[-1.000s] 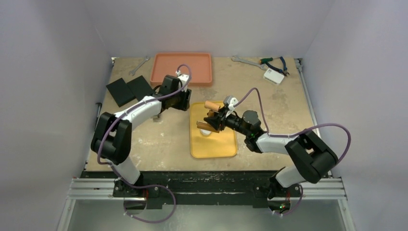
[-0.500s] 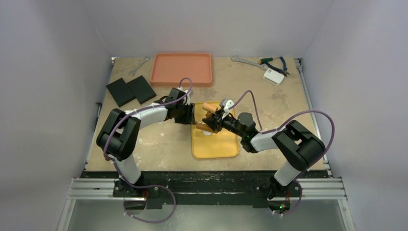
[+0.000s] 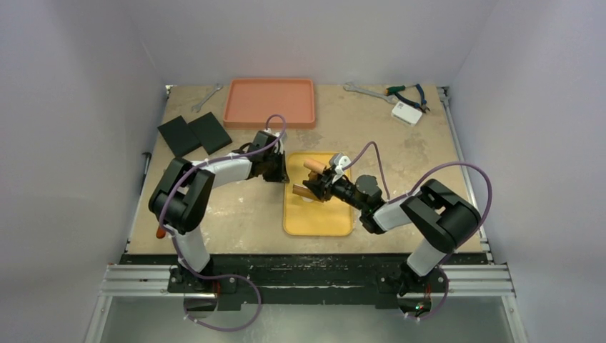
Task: Roll out the dumpling wrappers from the dough
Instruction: Flatten out the dough on the work surface.
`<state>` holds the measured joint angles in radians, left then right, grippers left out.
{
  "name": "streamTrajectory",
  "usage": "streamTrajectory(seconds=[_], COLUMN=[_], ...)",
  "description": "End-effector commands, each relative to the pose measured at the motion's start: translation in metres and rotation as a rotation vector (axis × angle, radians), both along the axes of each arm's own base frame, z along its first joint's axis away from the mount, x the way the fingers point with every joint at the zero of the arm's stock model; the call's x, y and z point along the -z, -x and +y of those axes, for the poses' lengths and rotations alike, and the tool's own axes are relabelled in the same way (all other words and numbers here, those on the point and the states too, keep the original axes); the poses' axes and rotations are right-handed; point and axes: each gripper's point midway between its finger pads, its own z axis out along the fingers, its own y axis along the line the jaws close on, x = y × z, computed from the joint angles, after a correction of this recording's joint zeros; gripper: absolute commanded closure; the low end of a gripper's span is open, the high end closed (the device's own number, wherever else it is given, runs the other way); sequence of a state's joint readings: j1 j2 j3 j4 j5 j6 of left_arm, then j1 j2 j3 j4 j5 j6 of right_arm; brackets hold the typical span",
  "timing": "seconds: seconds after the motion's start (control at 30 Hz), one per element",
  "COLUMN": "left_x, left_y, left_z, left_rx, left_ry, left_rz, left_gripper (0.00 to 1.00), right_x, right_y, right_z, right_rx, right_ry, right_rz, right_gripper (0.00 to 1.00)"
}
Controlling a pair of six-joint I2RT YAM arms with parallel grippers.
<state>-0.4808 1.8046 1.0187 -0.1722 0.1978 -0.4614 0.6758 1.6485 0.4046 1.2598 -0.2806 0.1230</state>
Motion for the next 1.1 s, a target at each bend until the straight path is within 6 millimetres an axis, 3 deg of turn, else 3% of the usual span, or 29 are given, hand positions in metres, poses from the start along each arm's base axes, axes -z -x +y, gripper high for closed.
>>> streamTrajectory(seconds=[0.0, 0.2, 0.5, 0.7, 0.8, 0.9, 0.97, 1.07], left_x=[0.022, 0.013, 0.017, 0.014, 0.015, 0.013, 0.012, 0.012], left_y=[0.009, 0.005, 0.012, 0.012, 0.013, 0.011, 0.011, 0.01], left_z=[0.005, 0.014, 0.017, 0.015, 0.016, 0.014, 0.013, 0.011], left_rx=[-0.032, -0.084, -0.114, -0.094, -0.088, -0.082, -0.081, -0.08], left_ry=[-0.039, -0.063, -0.048, -0.041, -0.038, -0.032, -0.025, -0.017], left_rz=[0.063, 0.034, 0.071, 0.055, 0.053, 0.041, 0.041, 0.042], left_gripper=[1.0, 1.0, 1.0, 1.0, 1.0, 1.0, 1.0, 1.0], right_x=[0.003, 0.031, 0.064, 0.063, 0.032, -0.019, -0.059, -0.099], right_y=[-0.003, 0.0, 0.029, 0.037, 0.036, 0.044, 0.054, 0.062], right_z=[-0.006, -0.013, -0.007, -0.011, 0.013, 0.034, 0.041, 0.047], right_rx=[0.043, 0.085, 0.08, 0.091, -0.003, -0.122, -0.189, -0.257], right_ry=[0.005, 0.107, 0.175, 0.139, 0.134, 0.079, 0.026, -0.036], right_rz=[-0.036, -0.013, 0.067, 0.116, 0.094, 0.031, -0.041, -0.088], right_gripper=[1.0, 1.0, 1.0, 1.0, 1.0, 1.0, 1.0, 1.0])
